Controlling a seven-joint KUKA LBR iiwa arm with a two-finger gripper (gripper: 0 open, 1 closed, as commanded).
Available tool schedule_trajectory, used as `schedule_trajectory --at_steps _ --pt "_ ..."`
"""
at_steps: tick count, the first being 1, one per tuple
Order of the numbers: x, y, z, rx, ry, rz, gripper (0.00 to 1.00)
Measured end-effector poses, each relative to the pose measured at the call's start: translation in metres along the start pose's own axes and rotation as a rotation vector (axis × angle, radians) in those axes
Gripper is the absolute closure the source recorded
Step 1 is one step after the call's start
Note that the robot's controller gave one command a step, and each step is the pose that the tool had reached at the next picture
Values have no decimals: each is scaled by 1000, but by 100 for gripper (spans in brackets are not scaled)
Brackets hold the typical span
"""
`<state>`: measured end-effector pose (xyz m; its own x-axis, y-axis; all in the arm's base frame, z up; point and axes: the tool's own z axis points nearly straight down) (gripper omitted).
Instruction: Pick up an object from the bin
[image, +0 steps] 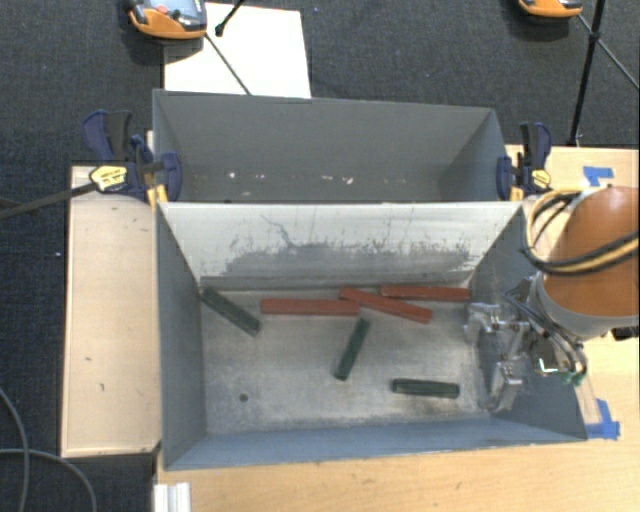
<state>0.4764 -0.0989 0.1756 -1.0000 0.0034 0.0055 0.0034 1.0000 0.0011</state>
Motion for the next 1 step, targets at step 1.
schedule_trajectory --at_steps 1 --pt "-2 0 -3 1 -7 -4 0"
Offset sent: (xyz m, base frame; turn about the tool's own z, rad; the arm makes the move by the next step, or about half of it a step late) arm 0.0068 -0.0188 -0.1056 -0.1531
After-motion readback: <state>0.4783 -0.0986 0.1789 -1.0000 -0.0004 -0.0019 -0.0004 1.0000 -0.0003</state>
